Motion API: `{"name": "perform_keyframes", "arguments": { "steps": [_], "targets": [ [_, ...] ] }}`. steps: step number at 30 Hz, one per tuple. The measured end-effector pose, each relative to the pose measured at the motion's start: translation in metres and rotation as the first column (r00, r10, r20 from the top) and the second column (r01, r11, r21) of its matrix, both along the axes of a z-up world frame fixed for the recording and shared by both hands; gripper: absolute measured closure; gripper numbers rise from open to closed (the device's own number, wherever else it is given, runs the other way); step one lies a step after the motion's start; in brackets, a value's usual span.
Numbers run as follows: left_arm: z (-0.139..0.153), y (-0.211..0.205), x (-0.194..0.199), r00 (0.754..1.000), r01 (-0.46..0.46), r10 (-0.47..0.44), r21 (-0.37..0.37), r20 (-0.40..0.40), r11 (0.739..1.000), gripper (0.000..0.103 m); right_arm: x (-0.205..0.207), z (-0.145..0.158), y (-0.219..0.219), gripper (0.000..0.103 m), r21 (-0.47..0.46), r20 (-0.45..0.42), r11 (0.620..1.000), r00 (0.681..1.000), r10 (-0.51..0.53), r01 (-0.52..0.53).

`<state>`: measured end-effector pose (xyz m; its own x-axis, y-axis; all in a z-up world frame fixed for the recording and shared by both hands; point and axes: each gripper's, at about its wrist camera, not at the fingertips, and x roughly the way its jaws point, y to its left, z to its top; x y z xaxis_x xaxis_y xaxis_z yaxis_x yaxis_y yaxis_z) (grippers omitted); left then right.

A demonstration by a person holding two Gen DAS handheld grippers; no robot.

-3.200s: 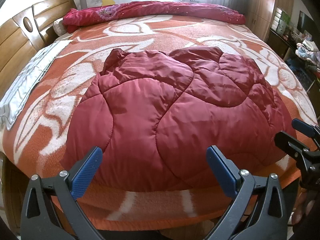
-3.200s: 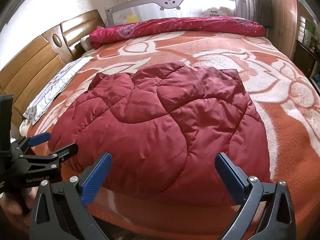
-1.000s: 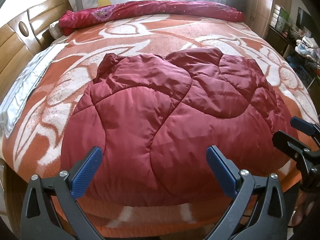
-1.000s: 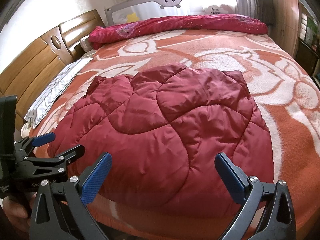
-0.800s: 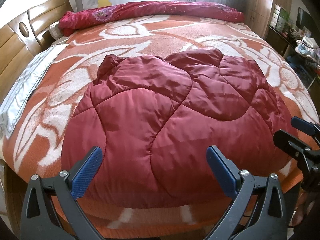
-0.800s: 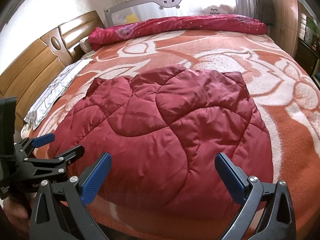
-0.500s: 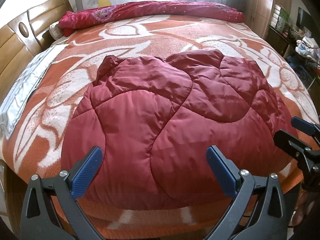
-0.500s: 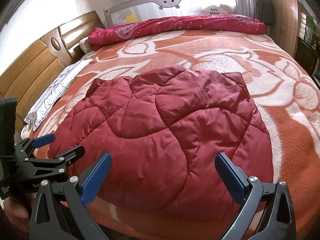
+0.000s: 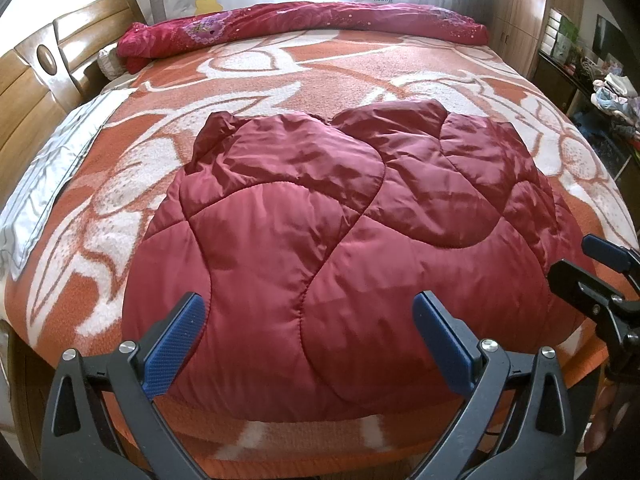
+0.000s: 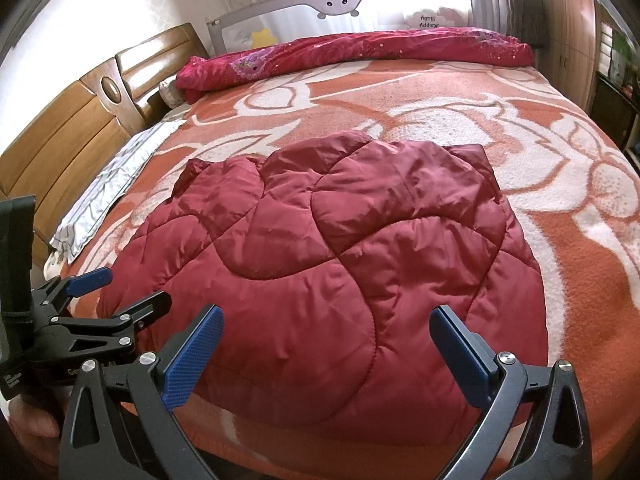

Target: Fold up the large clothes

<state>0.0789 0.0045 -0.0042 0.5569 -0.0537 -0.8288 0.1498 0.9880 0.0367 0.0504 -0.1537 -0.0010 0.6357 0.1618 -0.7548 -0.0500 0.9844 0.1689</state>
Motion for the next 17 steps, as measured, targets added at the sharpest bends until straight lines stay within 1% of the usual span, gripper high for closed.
{"name": "perform_keyframes", "arguments": {
  "steps": [17],
  "targets": [
    [0.0031, -0.0005, 0.0013, 1.000, -0.001, 0.001, -0.004, -0.005, 1.000, 0.000, 0.0001, 0.0008, 0.0033, 0.000, 0.005, 0.001, 1.000, 1.000, -0.002, 0.002]
  ]
}}
